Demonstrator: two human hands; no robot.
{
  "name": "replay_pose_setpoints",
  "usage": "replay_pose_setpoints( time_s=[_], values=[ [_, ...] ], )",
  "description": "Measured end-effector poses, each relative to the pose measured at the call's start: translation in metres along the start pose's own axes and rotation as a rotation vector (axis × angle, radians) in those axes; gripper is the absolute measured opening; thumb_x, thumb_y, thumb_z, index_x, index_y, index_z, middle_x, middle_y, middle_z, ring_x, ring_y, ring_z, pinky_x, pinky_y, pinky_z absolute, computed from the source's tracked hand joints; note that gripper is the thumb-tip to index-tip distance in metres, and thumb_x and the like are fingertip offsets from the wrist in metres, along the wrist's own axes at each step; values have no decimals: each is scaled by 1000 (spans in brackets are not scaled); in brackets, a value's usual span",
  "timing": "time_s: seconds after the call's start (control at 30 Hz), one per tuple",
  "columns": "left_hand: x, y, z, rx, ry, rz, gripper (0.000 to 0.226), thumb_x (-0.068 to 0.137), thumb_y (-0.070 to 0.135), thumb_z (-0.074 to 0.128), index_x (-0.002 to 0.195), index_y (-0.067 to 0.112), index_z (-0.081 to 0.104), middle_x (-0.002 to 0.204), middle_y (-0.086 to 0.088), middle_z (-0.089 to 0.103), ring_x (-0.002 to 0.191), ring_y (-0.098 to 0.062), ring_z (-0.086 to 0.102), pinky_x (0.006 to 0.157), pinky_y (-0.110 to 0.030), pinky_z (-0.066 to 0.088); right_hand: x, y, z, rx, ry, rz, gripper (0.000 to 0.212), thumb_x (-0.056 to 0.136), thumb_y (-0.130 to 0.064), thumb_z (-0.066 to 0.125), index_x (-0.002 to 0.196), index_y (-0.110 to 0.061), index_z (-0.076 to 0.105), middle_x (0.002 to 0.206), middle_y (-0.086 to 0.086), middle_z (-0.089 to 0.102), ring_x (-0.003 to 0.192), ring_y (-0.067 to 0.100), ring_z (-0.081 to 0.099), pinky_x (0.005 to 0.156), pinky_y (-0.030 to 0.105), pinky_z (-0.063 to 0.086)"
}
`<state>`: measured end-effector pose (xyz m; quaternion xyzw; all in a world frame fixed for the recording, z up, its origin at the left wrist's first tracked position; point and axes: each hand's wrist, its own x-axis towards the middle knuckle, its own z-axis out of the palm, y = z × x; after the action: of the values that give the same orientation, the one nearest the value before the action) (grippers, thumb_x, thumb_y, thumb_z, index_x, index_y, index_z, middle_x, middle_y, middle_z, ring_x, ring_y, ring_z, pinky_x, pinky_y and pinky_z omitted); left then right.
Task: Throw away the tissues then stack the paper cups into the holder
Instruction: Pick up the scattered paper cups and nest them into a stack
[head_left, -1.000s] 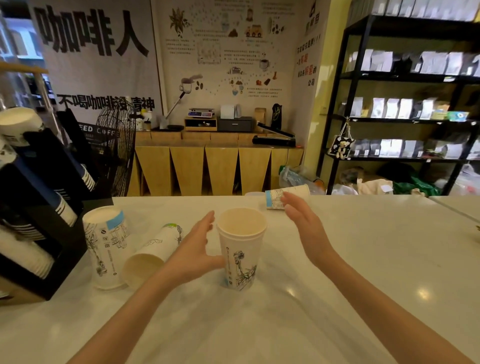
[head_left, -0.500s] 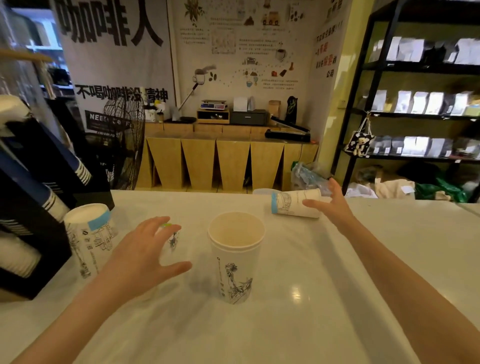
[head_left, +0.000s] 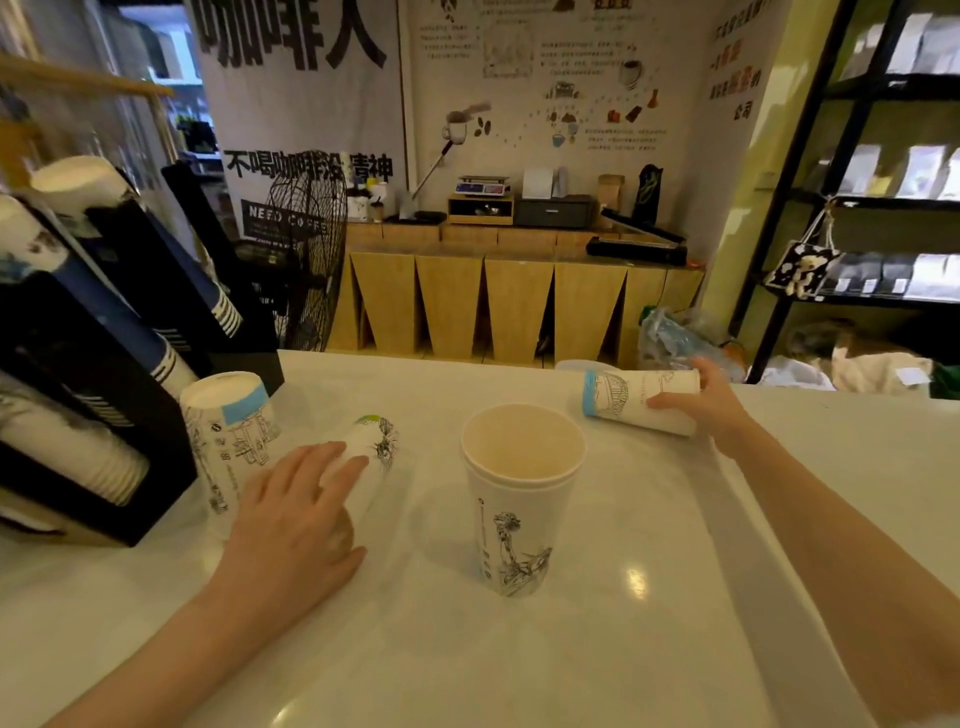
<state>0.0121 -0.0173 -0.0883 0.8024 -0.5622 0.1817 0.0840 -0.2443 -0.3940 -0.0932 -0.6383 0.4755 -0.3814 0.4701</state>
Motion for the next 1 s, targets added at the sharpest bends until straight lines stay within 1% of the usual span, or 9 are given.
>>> replay_pose_setpoints(
  time_s=[0.13,0.3,0.43,0.57,0.67,0.77,0.83,0.93,1.0],
  values=[
    [8,3,0,55,22,51,87,33,30,87,111,10,56,117,-19,61,98,-39,61,69,-49,53,-1,2,3,-7,-35,-3,92,63,2,77,140,-9,27,134,21,46,119,34,49,93,47,47],
    [23,5,-2,-61,63,40,88,38,31,86,115,8,51,120,-17,56,102,-36,56,75,-44,51,-11,0,7,-101,-15,-22,93,61,-15,83,137,-7,30,128,14,51,114,30,53,86,43,51],
    [39,8,-7,-178,206,51,92,39,33,86,117,6,45,120,-17,53,105,-35,53,80,-43,48,-24,-26,12,28,30,-75,58,63,-30,81,111,-18,50,100,-2,60,98,23,60,64,33,51],
    [64,9,-33,-378,339,38,86,47,36,83,118,13,40,123,-10,42,104,-19,42,80,-31,38,-47,-76,18,239,20,-162,45,70,-35,73,109,-26,51,102,-4,58,89,13,57,73,35,54],
    [83,7,-67,-576,477,26,83,50,34,83,119,13,40,119,-9,41,101,-13,38,80,-28,36,-70,-110,21,352,-31,-235,52,77,-36,67,123,-23,46,118,3,57,104,21,56,85,41,53],
    [92,8,-105,-831,557,46,78,53,37,83,118,19,43,114,1,45,98,-9,46,76,-13,37,-95,-137,20,485,-57,-318,45,79,-34,65,120,-23,49,122,7,60,108,25,58,85,41,53],
    [94,14,-127,-976,533,88,71,53,42,76,115,24,47,112,6,50,97,-5,51,75,-16,43,-110,-151,17,576,-91,-348,47,81,-32,63,124,-21,49,123,8,61,109,25,60,85,41,52],
    [95,29,-153,-1165,376,203,63,51,49,71,109,35,50,111,10,56,101,-6,56,74,-25,51,-128,-167,11,671,-181,-428,35,85,-32,57,119,-26,52,117,3,65,105,22,63,86,42,49],
    [99,41,-161,-1148,247,267,68,47,49,76,109,35,52,110,13,58,99,-5,57,74,-25,52,-138,-175,6,726,-228,-486,36,87,-35,50,122,-26,50,117,2,63,105,21,62,85,39,49]
  ],
)
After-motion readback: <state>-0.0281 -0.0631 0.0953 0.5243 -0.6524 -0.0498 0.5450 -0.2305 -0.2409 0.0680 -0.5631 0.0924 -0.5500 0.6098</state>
